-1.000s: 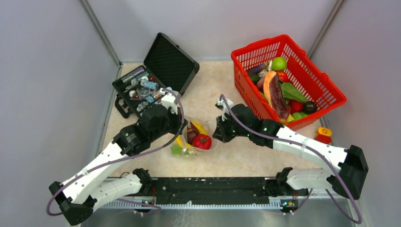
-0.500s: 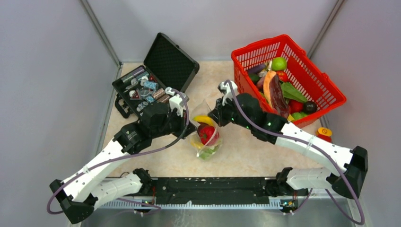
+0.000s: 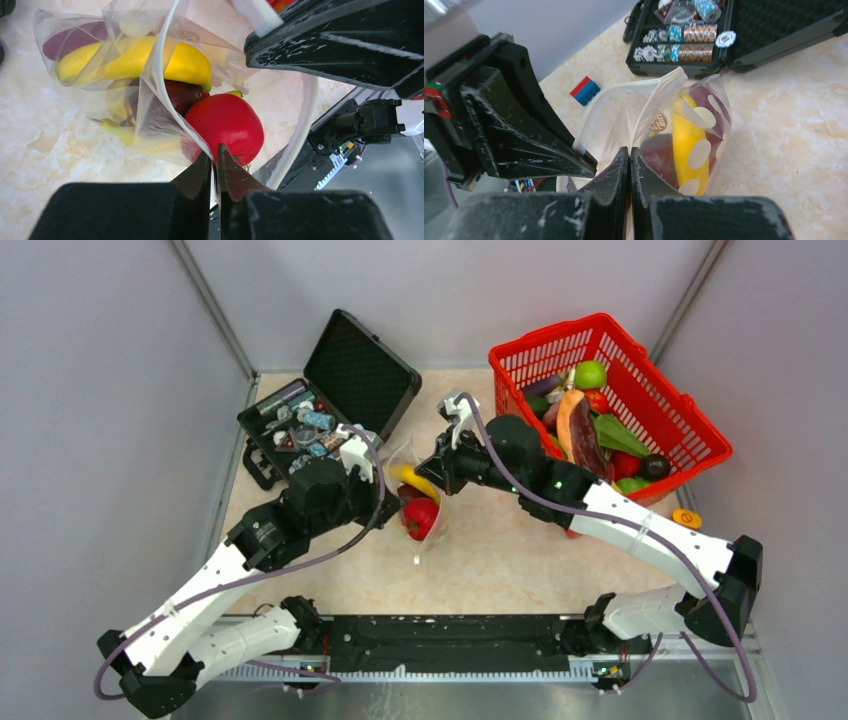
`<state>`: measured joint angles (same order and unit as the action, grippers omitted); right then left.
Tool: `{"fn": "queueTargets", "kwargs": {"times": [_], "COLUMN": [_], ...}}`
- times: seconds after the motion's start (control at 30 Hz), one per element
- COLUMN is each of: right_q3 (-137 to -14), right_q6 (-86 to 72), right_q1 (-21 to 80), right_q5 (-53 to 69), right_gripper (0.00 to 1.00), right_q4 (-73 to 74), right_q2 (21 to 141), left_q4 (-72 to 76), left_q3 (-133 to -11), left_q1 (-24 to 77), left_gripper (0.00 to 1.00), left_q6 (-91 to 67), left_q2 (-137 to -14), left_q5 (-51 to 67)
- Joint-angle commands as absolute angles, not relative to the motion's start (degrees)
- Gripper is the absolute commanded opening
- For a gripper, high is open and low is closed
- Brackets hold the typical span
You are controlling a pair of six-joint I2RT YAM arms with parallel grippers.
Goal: Place the food in the zip-top bag and seal the zipper
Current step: Adjust the zipper food storage bag at the center of the board.
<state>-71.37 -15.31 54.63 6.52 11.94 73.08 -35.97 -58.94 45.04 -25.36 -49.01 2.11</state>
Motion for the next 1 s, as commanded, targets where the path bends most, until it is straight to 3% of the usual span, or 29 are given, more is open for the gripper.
{"fn": "queueTargets", "kwargs": {"times": [0.0,0.07,0.13,0.27,0.4,0.67,0.97], "right_q3": [-72.37,-72.46,-72.88,-72.95,-72.97,-73.51,-73.95], "right_q6": [-13.79,-12.92,-11.90,-9.98,-7.77,-5.91,-5.95], "right_q1": [54.94,54.97,55.01,55.00,54.96,54.96,55.00], "right_q5": [8.49,9.29,9.35,10.76,13.07,15.79,15.38], "right_gripper": [0.00,0.00,0.00,0.00,0.00,0.00,0.00], "right_q4": [10.72,10.87,11.59,11.93,12.47,12.85,12.66], "right_q2": [74.00,74.49,74.94,75.32,75.36,75.75,75.98], "left_q4": [-35.70,-35.75,-36.09,-35.22,-36.39,-40.76,-40.20], "left_q3": [-60.04,-60.14,-60.60,-60.84,-62.32,-66.68,-68.00], "left_q1": [45.00,45.04,45.01,45.04,45.00,45.04,45.03], "left_gripper": [0.10,0.18,0.38,0.66,0.78,0.83,0.76], "left_q6": [-26.62,-26.19,-26.10,-24.71,-22.92,-16.95,-14.34], "left_q2": [-48.57,-48.09,-47.62,-45.62,-44.11,-47.54,-53.05], "left_q5": [0.57,0.54,-2.07,-2.30,-5.86,-12.53,-7.86]}}
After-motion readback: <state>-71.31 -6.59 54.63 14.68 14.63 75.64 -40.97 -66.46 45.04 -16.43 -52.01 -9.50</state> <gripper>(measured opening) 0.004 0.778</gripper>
